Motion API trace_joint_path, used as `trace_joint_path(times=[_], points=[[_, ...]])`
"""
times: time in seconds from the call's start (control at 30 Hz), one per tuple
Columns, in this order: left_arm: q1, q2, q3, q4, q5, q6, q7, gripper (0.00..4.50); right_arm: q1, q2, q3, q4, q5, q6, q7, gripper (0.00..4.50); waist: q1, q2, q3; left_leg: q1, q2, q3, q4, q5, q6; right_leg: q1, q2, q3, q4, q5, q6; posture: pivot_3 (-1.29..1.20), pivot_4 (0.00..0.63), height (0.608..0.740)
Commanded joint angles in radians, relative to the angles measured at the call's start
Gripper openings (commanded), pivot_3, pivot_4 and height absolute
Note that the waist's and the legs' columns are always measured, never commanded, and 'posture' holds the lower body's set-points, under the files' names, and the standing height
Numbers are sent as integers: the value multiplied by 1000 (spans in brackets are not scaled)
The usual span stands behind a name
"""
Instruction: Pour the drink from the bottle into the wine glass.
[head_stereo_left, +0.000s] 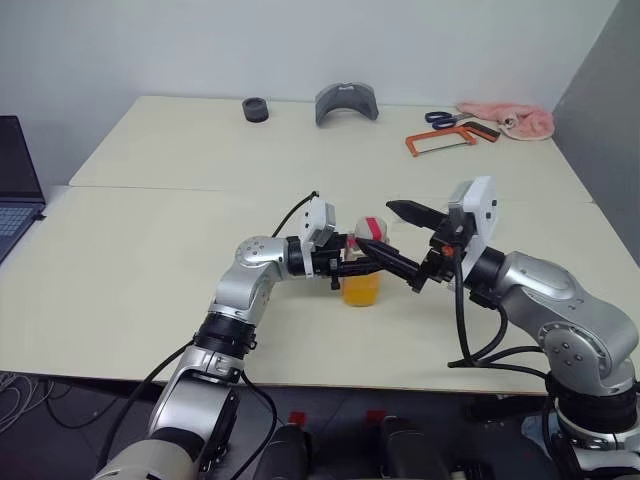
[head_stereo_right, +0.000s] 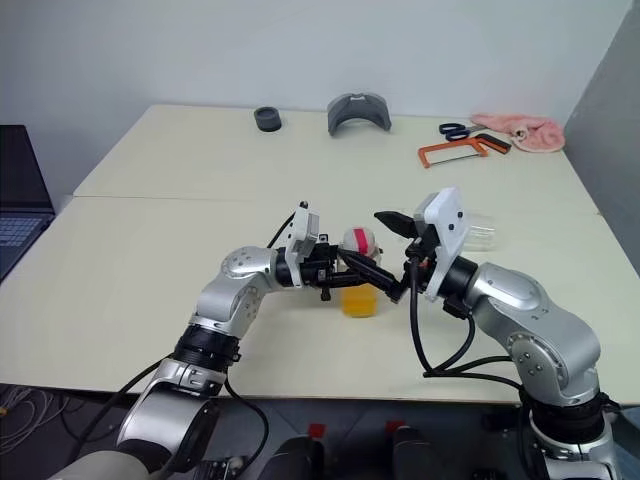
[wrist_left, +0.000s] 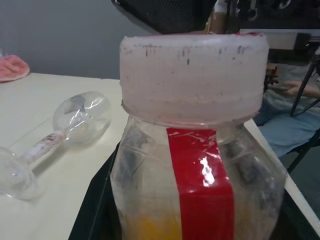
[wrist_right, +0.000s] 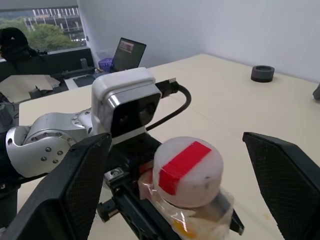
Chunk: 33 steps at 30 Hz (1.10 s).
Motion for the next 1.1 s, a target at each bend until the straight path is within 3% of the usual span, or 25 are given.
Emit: trace_joint_path(times=[0.03, 0.3, 0.4, 0.6, 0.73, 1.0, 1.1], points=[[-28, -14, 3, -3, 11, -53, -10, 1768, -17, 8, 15, -5, -30, -33, 2, 4500, 0, 0, 0, 0, 0, 0, 0, 0, 0, 0, 0, 0, 0, 0, 0, 0, 150, 740], [-27, -21, 5, 19, 36, -101, -16, 1768, -30, 59, 36, 55, -97, -86, -5, 4500, -1, 0, 0, 0, 0, 0, 0, 0, 0, 0, 1, 0, 0, 0, 0, 0, 150, 740], [-27, -24, 8, 20, 40, -110, -10, 1768, -29, 66, 36, 61, -101, -88, 6, 3881, -1, 0, 0, 0, 0, 0, 0, 0, 0, 0, 0, 0, 0, 0, 0, 0, 150, 740], [-33, -28, 16, 17, 41, -114, 0, 1768, -26, 58, 52, 63, -100, -83, 44, 1853, -1, 0, 0, 0, 0, 0, 0, 0, 0, 0, 0, 0, 0, 0, 0, 0, 150, 740], [-36, -29, 19, -2, 32, -104, 5, 1766, -40, 31, 72, 90, -110, -96, 112, 1853, -1, 0, 0, 0, 0, 0, 0, 0, 0, 0, 0, 0, 0, 0, 0, 0, 150, 740], [-27, 18, -12, -79, 6, -21, -110, 1760, -201, -175, 145, 353, -165, -330, 638, 1853, -3, 1, 1, 0, -1, 1, 0, 0, 0, 0, 1, 0, 0, 0, 0, 0, 150, 740], [-25, 26, -15, -88, 11, -16, -121, 1756, -242, -193, 148, 421, -175, -364, 704, 1853, -3, 0, 1, 1, -1, 1, 0, 0, 0, 0, 2, 0, -1, 0, 0, 0, 150, 740]])
